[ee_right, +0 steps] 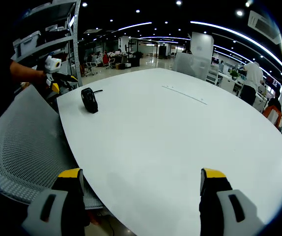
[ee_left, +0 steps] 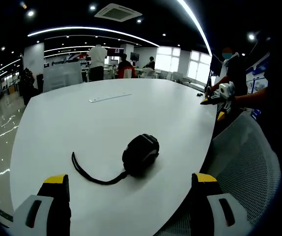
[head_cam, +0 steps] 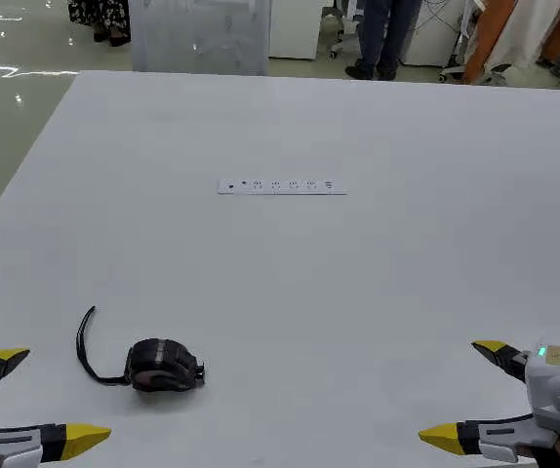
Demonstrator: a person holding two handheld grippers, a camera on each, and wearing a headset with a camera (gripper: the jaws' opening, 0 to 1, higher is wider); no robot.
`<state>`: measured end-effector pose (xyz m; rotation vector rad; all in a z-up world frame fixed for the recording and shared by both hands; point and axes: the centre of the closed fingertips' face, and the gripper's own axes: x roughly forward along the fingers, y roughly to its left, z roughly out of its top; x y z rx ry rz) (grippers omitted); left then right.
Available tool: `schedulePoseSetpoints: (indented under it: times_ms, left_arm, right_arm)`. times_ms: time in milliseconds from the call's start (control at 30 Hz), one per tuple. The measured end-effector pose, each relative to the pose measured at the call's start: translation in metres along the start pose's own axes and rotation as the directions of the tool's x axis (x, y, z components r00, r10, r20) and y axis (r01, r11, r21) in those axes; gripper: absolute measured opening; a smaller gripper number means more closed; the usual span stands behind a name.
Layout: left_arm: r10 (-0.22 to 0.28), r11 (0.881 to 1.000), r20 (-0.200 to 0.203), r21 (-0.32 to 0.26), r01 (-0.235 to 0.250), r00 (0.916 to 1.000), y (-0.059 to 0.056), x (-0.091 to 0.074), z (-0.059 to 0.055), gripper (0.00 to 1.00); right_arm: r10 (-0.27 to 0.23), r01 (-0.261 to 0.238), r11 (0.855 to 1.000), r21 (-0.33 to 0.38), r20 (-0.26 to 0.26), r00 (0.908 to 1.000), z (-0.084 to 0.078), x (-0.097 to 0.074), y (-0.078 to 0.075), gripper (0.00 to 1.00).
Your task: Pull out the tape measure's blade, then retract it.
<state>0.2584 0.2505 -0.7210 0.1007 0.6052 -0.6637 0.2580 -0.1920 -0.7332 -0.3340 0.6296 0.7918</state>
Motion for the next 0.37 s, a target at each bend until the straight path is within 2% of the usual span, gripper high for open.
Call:
schedulePoseSetpoints:
  times_ms: [133,200,233,367]
  left_arm:
    - [0.0,1.0,0.008,-0.004,0.0,1.0,0.0015,-0.0001,0.006,1.0]
    - [0.0,1.0,0.025,-0.009,0.0,0.9997,0.0008,0.0,0.0087,1.0]
    - [0.006,1.0,0.043,0.007,-0.006,0.9991,0.0014,0.0,0.0111,1.0]
    - [0.002,1.0,0.026,0.004,-0.002,0.9997,-0.001,0.0007,0.0053,1.0]
  right_arm:
    - [0.001,-0.001,1.0,-0.006,0.008,1.0,0.0041,0.0016,-0.0017,1.0]
    - [0.001,-0.001,1.0,0.001,0.01,1.0,0.0028,0.0027,-0.0021,1.0]
    - [0.002,-0.002,1.0,0.005,0.01,0.9999,0.0021,0.0032,-0.0017,1.0]
    - [0.007,-0.007,1.0,0.009,0.007,1.0,-0.0022,0.0043,0.0022,1.0]
